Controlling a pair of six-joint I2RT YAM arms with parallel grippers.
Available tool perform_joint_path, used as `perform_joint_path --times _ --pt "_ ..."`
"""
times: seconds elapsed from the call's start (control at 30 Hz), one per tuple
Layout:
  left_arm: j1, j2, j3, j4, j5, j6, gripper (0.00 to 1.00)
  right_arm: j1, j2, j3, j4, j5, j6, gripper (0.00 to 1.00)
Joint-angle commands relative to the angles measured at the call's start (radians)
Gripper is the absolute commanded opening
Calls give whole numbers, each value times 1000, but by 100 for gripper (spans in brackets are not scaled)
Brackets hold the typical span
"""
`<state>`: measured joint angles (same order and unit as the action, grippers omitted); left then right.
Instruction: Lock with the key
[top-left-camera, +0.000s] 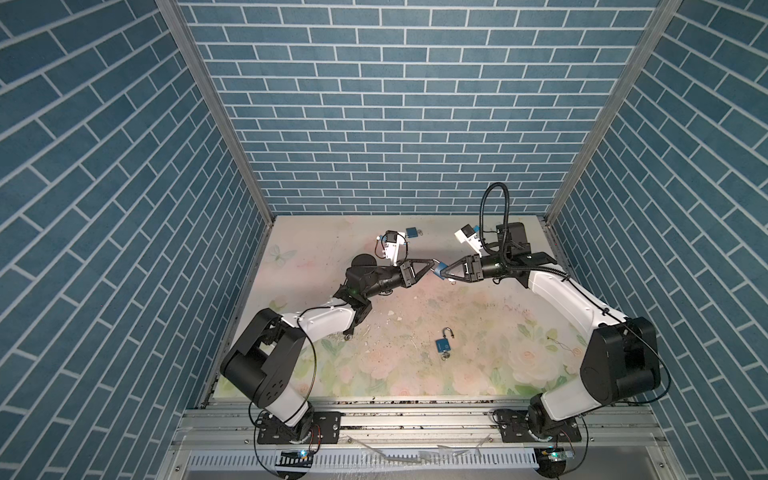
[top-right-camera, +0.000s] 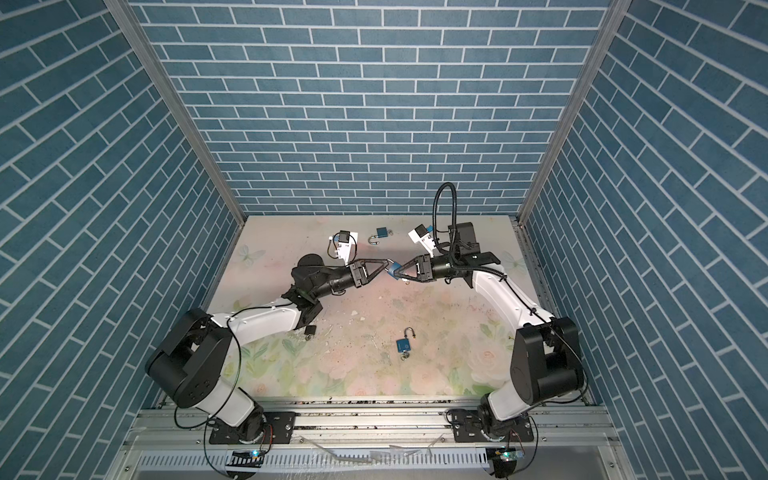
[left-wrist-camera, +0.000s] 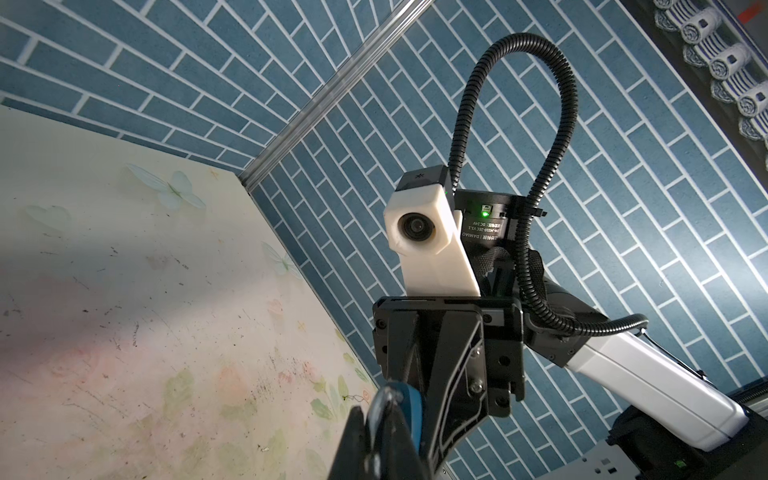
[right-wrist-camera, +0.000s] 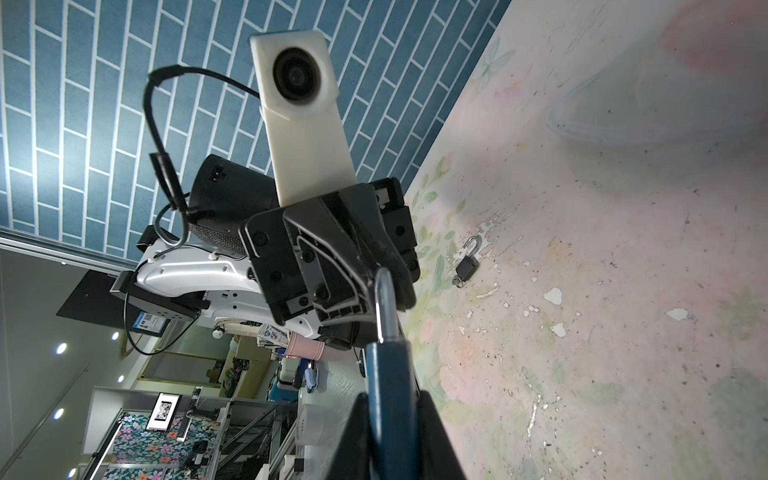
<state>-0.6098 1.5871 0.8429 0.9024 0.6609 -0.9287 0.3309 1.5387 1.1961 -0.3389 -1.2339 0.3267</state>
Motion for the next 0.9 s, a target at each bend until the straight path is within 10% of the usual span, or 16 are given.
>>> perform_joint_path --times 0.0,0.87 --pt "-168 -12 60 50 298 41 2 54 39 36 86 132 4 0" --pt "8 -1 100 -186 270 75 0 30 18 -55 321 127 151 9"
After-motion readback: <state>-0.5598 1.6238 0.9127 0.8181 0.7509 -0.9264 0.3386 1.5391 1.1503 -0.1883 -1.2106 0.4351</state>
